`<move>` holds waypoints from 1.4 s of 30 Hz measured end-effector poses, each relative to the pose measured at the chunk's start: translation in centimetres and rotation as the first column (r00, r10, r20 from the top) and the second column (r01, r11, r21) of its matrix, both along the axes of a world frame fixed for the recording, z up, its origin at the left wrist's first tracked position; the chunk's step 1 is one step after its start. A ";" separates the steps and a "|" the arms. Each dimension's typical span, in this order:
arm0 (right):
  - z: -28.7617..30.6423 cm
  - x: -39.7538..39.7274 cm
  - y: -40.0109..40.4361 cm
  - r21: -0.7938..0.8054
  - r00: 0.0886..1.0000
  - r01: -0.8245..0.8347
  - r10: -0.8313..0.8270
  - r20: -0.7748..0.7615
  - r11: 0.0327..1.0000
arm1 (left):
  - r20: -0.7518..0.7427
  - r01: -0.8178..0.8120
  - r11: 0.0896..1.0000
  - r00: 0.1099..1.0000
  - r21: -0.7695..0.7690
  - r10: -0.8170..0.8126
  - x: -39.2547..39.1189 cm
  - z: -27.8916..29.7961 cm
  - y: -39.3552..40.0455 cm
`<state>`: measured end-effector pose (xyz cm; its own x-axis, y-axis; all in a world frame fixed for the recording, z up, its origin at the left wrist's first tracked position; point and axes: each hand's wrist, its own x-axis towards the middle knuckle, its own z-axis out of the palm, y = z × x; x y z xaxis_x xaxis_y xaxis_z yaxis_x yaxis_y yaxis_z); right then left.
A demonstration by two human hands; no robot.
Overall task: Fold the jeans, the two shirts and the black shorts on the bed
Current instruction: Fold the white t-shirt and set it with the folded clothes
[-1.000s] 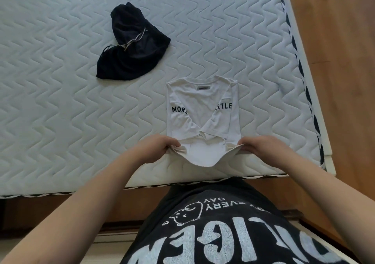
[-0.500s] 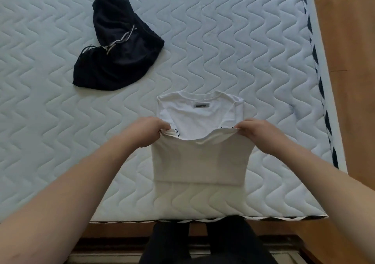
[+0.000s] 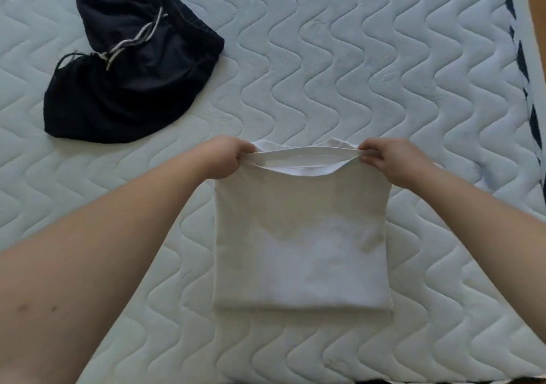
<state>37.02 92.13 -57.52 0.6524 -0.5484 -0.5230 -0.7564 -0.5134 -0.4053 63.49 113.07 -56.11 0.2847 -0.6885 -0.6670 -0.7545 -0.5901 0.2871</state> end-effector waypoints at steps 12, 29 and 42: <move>-6.0 0.8 -1.3 -0.145 0.999 -0.007 0.002 -0.039 0.989 | 0.027 -0.184 0.979 0.982 -0.087 0.187 1.6 -6.0 -0.3; -4.9 1.3 -1.2 -0.044 0.995 0.037 -0.041 -0.094 0.998 | 0.030 -0.065 0.998 0.997 0.018 0.065 3.4 -5.8 -1.6; 4.6 -1.3 1.1 -0.036 0.995 0.013 -0.009 0.099 0.999 | 0.083 0.039 0.996 0.996 -0.078 -0.033 2.2 3.6 1.9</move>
<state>35.71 93.18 -52.94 0.6937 -0.5734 -0.4359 -0.7194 -0.5211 -0.4594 65.65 114.98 -52.47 0.3099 -0.7490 -0.5856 -0.7975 -0.5401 0.2688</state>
